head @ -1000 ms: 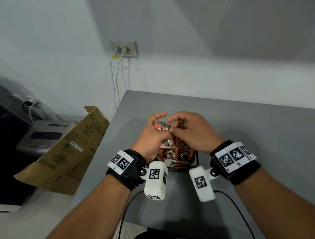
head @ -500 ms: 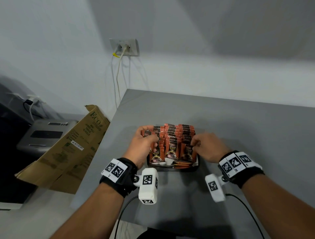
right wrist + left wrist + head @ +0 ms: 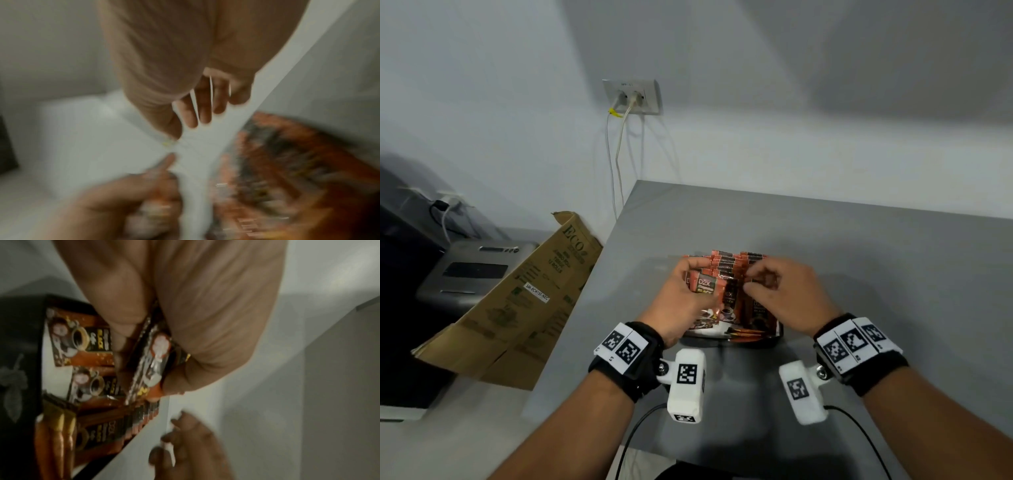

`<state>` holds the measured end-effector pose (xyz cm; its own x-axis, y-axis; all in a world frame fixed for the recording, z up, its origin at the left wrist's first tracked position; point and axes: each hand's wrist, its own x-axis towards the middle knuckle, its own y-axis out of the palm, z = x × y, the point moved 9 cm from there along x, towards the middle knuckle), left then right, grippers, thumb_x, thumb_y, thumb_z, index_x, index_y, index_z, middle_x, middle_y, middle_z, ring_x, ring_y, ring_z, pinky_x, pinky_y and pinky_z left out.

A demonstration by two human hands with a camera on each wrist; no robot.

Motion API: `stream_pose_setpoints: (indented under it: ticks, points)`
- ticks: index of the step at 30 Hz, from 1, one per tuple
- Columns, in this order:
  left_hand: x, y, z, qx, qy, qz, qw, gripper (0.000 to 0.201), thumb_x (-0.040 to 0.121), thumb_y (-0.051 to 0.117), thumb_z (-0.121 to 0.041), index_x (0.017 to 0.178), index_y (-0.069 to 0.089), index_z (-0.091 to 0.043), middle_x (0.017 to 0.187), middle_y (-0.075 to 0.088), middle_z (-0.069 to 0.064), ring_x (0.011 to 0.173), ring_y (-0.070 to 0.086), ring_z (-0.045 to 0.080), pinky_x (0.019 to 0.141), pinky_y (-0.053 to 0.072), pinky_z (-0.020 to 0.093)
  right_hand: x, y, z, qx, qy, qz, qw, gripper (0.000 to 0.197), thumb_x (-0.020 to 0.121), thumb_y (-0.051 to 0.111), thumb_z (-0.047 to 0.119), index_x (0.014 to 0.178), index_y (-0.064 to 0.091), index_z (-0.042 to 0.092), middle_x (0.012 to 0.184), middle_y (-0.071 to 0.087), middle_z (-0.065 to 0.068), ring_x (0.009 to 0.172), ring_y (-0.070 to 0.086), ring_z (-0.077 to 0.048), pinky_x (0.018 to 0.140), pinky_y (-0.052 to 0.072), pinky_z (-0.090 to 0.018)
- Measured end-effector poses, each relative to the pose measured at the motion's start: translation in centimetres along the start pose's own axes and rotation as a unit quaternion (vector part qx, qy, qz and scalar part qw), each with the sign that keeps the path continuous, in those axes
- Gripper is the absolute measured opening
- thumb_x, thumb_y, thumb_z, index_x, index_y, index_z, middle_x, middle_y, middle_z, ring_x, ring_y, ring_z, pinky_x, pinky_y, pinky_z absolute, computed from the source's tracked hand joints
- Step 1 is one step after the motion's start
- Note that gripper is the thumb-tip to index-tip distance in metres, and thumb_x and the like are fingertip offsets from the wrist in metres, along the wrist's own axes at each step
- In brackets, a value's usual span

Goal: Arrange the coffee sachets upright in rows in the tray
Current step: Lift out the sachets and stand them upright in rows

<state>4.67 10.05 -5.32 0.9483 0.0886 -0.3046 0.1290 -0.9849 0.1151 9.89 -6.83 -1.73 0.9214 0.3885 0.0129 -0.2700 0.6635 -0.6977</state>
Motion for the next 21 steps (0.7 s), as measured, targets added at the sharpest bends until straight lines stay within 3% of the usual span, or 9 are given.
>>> stream_pose_setpoints:
  ticks: [3, 5, 8, 11, 14, 16, 21]
  points:
    - [0.2, 1.6, -0.4, -0.001, 0.022, 0.041, 0.999, 0.072, 0.059, 0.071, 0.013, 0.124, 0.052, -0.012, 0.101, 0.068, 0.013, 0.088, 0.066, 0.023, 0.078, 0.055, 0.039, 0.2, 1.0, 4.1, 0.123, -0.030, 0.057, 0.990, 0.021, 0.082, 0.078, 0.024, 0.102, 0.073, 0.030, 0.092, 0.072, 0.013, 0.086, 0.068, -0.001, 0.082, 0.053, -0.019]
    - [0.3, 1.8, -0.5, -0.005, 0.020, 0.042, 0.999, 0.071, 0.060, 0.071, 0.011, 0.125, 0.051, -0.010, 0.099, 0.068, 0.010, 0.084, 0.067, 0.022, 0.069, 0.055, 0.033, 0.8, 0.9, 5.0, 0.089, -0.051, 0.044, 0.994, 0.016, 0.082, 0.077, 0.018, 0.093, 0.075, 0.029, 0.088, 0.073, 0.015, 0.084, 0.068, 0.001, 0.084, 0.052, -0.019]
    - [0.5, -0.7, -0.1, 0.011, -0.006, -0.032, 0.999, 0.057, 0.073, 0.075, 0.008, 0.120, 0.052, -0.015, 0.090, 0.068, 0.010, 0.068, 0.061, 0.023, 0.057, 0.051, 0.032, 2.1, 0.5, 3.8, 0.056, -0.024, 0.033, 0.998, 0.016, 0.084, 0.075, 0.012, 0.085, 0.074, 0.029, 0.083, 0.073, 0.013, 0.079, 0.067, 0.002, 0.079, 0.052, -0.016]
    - [0.5, -3.7, 1.2, 0.003, -0.046, -0.102, 0.994, 0.041, 0.085, 0.061, 0.007, 0.119, 0.052, -0.014, 0.086, 0.064, 0.010, 0.060, 0.055, 0.015, 0.055, 0.046, 0.031, 2.8, 1.8, 2.3, -0.025, 0.008, 0.072, 0.997, 0.015, 0.088, 0.072, 0.012, 0.091, 0.074, 0.026, 0.090, 0.073, 0.008, 0.082, 0.068, -0.006, 0.081, 0.057, -0.026]
    - [0.2, -4.8, 2.1, 0.017, -0.060, -0.101, 0.993, 0.038, 0.086, 0.056, 0.008, 0.115, 0.053, -0.016, 0.081, 0.063, 0.006, 0.060, 0.055, 0.014, 0.056, 0.047, 0.031, 2.9, 4.2, 1.6, -0.139, -0.002, 0.121, 0.983, 0.020, 0.091, 0.067, 0.010, 0.103, 0.074, 0.024, 0.106, 0.072, 0.006, 0.093, 0.065, -0.008, 0.084, 0.052, -0.023]
    - [-0.1, -4.9, 2.4, 0.020, -0.066, -0.092, 0.993, 0.040, 0.086, 0.055, 0.009, 0.117, 0.052, -0.016, 0.078, 0.063, 0.006, 0.061, 0.056, 0.016, 0.057, 0.048, 0.031, 2.8, 5.8, 1.2, -0.169, -0.011, 0.157, 0.973, 0.024, 0.092, 0.063, 0.006, 0.107, 0.074, 0.021, 0.114, 0.070, 0.002, 0.100, 0.065, -0.013, 0.090, 0.054, -0.028]
    - [-0.7, -5.1, 2.8, 0.002, -0.078, -0.092, 0.993, 0.046, 0.081, 0.048, 0.016, 0.116, 0.053, -0.013, 0.084, 0.065, 0.010, 0.059, 0.059, 0.018, 0.056, 0.049, 0.035, 2.9, 7.6, 0.5, -0.211, -0.015, 0.173, 0.962, 0.033, 0.091, 0.055, -0.001, 0.108, 0.074, 0.020, 0.109, 0.072, -0.001, 0.096, 0.067, -0.018, 0.088, 0.056, -0.031]
